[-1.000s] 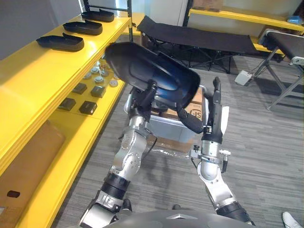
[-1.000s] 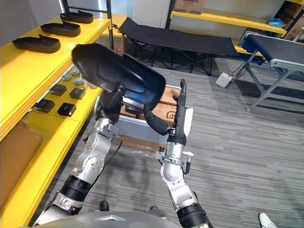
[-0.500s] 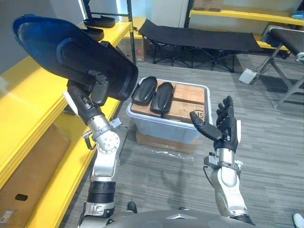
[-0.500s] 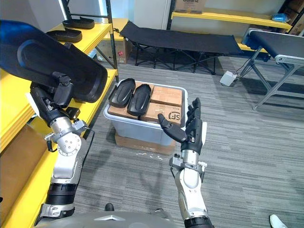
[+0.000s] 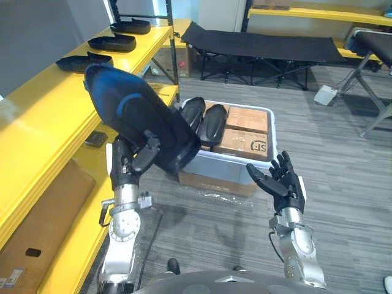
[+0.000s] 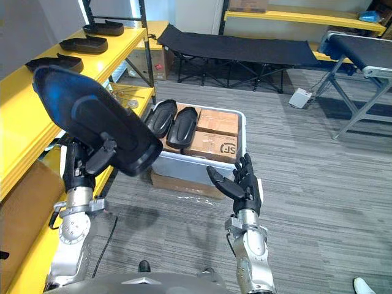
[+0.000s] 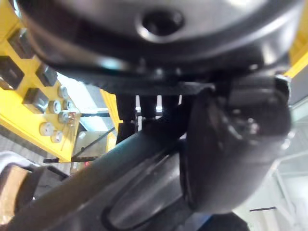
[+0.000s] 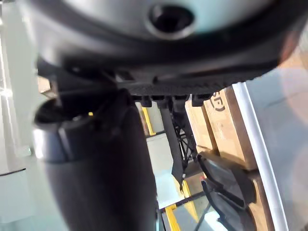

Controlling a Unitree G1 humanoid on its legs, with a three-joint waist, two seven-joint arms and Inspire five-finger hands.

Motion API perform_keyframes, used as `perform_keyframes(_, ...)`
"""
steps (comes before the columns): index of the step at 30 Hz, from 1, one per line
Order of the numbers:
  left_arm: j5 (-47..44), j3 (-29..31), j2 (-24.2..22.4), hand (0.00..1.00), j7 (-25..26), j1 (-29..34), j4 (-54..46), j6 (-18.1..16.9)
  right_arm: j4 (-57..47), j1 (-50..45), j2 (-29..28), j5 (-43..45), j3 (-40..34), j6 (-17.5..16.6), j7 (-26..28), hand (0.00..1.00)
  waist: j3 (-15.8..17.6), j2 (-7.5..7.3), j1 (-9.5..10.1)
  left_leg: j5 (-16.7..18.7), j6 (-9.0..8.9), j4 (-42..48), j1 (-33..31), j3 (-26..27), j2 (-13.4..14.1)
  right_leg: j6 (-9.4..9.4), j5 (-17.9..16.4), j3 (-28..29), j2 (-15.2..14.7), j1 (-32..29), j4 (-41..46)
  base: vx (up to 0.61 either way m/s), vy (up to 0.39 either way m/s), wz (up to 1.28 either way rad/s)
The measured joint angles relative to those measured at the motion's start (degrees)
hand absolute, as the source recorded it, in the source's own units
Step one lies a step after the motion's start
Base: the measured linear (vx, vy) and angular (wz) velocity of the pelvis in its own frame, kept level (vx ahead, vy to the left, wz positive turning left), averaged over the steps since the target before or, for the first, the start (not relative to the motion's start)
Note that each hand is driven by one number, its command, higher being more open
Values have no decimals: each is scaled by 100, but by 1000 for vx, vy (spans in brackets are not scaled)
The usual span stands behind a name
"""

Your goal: Walk over and take three plastic housings, then place them on the shelf

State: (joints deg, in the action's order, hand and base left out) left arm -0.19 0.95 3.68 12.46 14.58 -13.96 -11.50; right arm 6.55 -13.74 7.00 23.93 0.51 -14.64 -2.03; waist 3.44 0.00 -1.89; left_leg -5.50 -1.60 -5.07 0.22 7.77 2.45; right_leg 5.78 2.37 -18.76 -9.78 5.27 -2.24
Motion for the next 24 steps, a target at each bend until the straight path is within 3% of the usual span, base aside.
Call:
perform_keyframes(4, 0, 211, 165, 0, -173, 5, -305, -6, 76, 191, 36, -85, 184, 23, 220, 100, -11, 53, 195, -102, -34, 0, -170, -468, -40, -37, -89, -479, 0, 101, 6, -24, -14, 65)
perform_keyframes(8, -298, 456, 167, 0, -386, 455, -654, -240, 272, 754, 202, -334, 714, 32, 244, 100, -2, 102, 573, -176, -38, 3, -204, -823, -76, -11, -156, -846, 6, 273, 23, -11, -13, 50)
perform_keyframes(11, -458, 470, 158, 0, -496, 708, -665, -258, 273, 969, 203, -331, 812, 77, 254, 100, -2, 105, 704, -200, -34, 20, -237, -955, -92, -1, -215, -1000, 7, 346, 94, 15, -14, 34)
perform_keyframes(13, -520, 467, 156, 0, -664, 825, -663, -258, 272, 1045, 204, -334, 803, 126, 262, 100, 1, 98, 723, -212, -11, 18, -363, -981, -128, 0, -237, -1210, 4, 344, 125, -24, 6, 53)
perform_keyframes(15, -597, 370, 167, 0, -1093, 803, -644, -260, 272, 1008, 243, -332, 725, 301, 252, 100, 69, 96, 580, -201, 64, 93, -540, -331, 0, 51, -298, -1673, -10, 444, 192, -53, 32, 101)
perform_keyframes(17, -594, 218, 182, 0, -1363, 764, -557, -325, 321, 987, 272, -336, 640, 434, 250, 100, 165, 136, 607, -284, 161, 145, -563, -161, 8, 99, -393, -1800, -103, 464, 374, -16, 58, 57)
perform_keyframes(21, -598, -52, 234, 0, -1648, 729, -393, -346, 386, 906, 225, -460, 626, 435, 274, 100, 193, 171, 620, -315, 229, 4, -533, -173, -146, 194, -636, -1794, -332, 384, 685, -3, 79, 17)
perform_keyframes(24, -601, -252, 498, 0, -1957, 472, -349, -348, 360, 719, 159, -451, 492, 402, 263, 100, 226, 135, 483, -312, 248, 4, -584, -271, -264, 212, -1059, -1195, -346, 175, 1111, 8, 18, 43)
